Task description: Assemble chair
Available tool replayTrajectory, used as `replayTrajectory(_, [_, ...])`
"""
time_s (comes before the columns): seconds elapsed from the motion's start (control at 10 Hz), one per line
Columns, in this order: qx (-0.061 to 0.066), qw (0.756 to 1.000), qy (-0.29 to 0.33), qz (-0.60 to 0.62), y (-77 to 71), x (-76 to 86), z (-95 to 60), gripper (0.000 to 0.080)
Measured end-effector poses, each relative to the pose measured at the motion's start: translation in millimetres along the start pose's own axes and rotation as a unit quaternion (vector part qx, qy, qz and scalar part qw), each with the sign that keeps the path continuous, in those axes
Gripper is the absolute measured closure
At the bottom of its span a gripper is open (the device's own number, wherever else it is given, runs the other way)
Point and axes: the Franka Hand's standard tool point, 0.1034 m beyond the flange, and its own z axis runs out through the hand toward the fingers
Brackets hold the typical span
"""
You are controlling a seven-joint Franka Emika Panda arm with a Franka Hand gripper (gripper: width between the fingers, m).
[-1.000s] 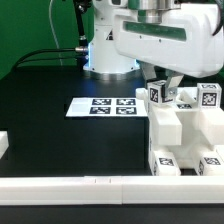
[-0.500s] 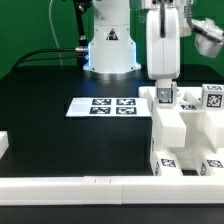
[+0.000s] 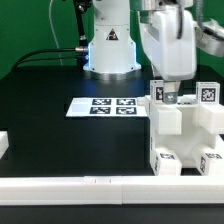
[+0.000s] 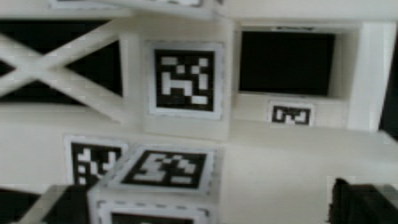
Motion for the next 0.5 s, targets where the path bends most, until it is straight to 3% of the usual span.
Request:
replayTrajectory(0.1, [-0.002,0.998,0.000,-0.067,0.1,-0.3,2.6,0.0157])
replayTrajectory(0.5, [-0.004,0.981,0.000,-0.195,0.9,7.3,4.0,0.0150])
